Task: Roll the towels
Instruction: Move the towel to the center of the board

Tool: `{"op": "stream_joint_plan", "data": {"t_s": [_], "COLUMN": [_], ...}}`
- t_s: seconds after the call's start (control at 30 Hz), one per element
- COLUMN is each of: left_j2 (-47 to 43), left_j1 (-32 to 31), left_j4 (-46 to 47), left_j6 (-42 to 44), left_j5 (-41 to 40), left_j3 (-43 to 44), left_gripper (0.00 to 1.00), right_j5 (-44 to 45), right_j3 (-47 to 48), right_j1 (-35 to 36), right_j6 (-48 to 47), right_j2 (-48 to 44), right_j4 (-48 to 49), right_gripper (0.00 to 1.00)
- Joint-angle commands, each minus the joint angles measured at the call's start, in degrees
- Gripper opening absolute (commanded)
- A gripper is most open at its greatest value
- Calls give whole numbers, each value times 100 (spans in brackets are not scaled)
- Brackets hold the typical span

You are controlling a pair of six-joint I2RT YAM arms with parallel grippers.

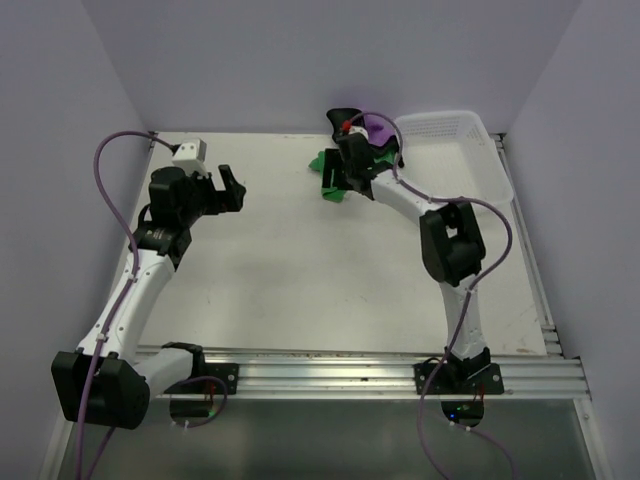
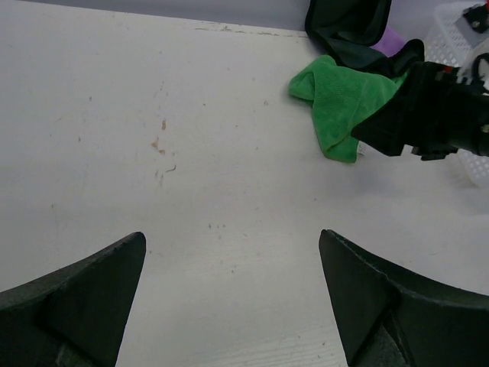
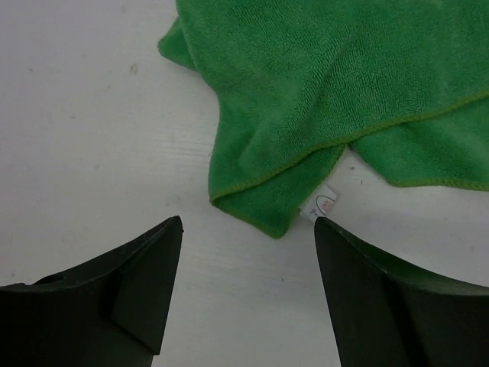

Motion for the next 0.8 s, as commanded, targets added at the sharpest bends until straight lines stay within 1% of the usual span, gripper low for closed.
{"op": "stream_joint_plan", "data": {"t_s": [0.0, 0.07, 0.2, 0.3, 0.43, 0.47, 0.5, 0.53, 0.57, 0.63, 0.67, 0.77], "left_j2": [-130, -113, -25, -16, 10, 19, 37, 28, 28, 28, 28, 28], "left_j1": [-13, -22, -22, -22, -22, -22, -22, -22, -22, -22, -22, -22], "left_j4": [59, 59, 59, 59, 76, 59, 59, 59, 50, 50, 50, 50], "left_j6": [-38, -38, -73, -100, -117, -117, -117, -117, -117, -117, -117, -117], "left_j5": [-85, -68, 99, 204, 231, 240, 240, 240, 223, 196, 187, 214], "left_j3": [175, 166, 184, 201, 184, 193, 210, 210, 201, 201, 193, 201], "left_gripper": [100, 100, 100, 100, 100, 100, 100, 100, 100, 100, 100, 100], "right_j5": [248, 274, 309, 283, 265, 196, 169, 168, 160, 90, 81, 54], "right_j3": [1012, 1252, 1639, 1876, 2052, 2096, 2184, 2219, 2228, 2159, 2063, 1782], "right_j1": [-6, 3, -6, 3, 20, 12, 29, 55, 64, 117, 135, 196], "right_j6": [-185, -247, -317, -335, -326, -318, -318, -326, -335, -379, -388, -414], "right_j2": [633, 968, 1258, 1495, 1759, 1882, 1979, 1980, 1997, 1997, 1988, 1822], "right_j4": [-584, -699, -725, -839, -945, -988, -1067, -1111, -1138, -1164, -1165, -1112], "right_gripper": [73, 72, 70, 70, 68, 65, 59, 59, 54, 50, 46, 37]}}
